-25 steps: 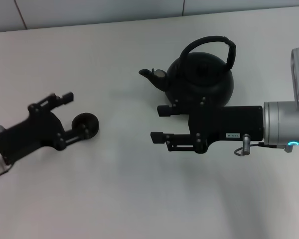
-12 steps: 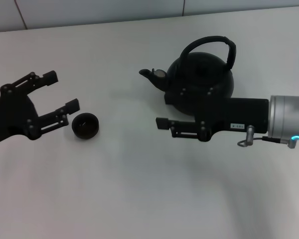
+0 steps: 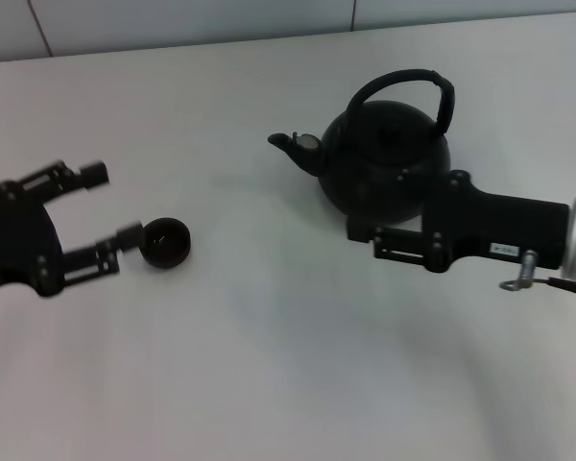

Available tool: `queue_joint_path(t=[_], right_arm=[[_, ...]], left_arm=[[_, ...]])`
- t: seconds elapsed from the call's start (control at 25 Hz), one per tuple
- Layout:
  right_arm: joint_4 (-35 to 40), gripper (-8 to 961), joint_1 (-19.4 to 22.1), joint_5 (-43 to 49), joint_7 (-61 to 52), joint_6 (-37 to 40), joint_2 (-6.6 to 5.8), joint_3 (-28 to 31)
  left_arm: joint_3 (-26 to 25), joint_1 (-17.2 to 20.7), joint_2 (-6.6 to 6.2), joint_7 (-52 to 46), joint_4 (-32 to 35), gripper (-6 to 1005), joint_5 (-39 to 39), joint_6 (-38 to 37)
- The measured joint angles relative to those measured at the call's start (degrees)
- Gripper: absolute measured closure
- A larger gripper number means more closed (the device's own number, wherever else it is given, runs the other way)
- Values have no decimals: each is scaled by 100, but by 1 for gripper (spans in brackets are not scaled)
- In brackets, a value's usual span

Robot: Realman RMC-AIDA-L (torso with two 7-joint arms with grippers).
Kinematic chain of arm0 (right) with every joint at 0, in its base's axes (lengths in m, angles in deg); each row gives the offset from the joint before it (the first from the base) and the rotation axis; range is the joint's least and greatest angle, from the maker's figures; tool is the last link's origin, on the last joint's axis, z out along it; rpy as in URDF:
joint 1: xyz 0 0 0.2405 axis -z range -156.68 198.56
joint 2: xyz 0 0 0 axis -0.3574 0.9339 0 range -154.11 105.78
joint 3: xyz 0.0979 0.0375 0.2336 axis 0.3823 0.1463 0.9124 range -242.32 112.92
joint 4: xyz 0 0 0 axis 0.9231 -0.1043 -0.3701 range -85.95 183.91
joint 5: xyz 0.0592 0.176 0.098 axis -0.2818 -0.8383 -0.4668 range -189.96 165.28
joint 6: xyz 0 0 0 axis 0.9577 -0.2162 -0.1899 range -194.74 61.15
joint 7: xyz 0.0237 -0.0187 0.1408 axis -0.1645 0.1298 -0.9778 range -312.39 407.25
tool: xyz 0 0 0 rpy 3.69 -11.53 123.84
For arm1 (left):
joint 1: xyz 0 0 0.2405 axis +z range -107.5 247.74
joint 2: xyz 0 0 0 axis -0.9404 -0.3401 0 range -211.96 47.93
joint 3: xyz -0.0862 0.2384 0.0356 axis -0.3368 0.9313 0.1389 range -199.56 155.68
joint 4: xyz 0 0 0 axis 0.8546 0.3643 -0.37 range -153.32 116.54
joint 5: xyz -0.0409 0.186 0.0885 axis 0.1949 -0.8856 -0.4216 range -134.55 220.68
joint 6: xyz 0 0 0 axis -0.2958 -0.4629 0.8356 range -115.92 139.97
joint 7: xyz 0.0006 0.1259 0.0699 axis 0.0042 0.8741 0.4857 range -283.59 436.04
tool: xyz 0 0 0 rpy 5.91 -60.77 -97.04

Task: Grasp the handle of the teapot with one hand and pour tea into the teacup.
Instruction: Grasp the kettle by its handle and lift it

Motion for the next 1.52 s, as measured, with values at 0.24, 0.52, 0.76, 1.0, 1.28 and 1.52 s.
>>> queue_joint_path(t=[0.24,0.52,0.76,1.0,1.28,1.52], right_arm=[[327,313,450,-3,-51,176,16,382],[463,313,743,-4,-67,137,23,923],[609,312,863,15,-69,156,23,1364],[629,312,852,35,-57,135,21,1824],[407,312,599,42,-36,-499,-5,1841],[-373,312,-12,63,141,-789,-30,1769]], left_arm=[[-328,-101,-53,-537,543,197,-1108,-394],[-683,-177,-65,-575,609,197,-1196,-870],[-682,-215,-28,-565,572,197,-1399,-822],[-688,-226,-10,-587,568,197,-1416,-810],[-690,-226,21,-579,561,197,-1419,-783],[-732,-226,47,-577,561,197,-1420,-772]])
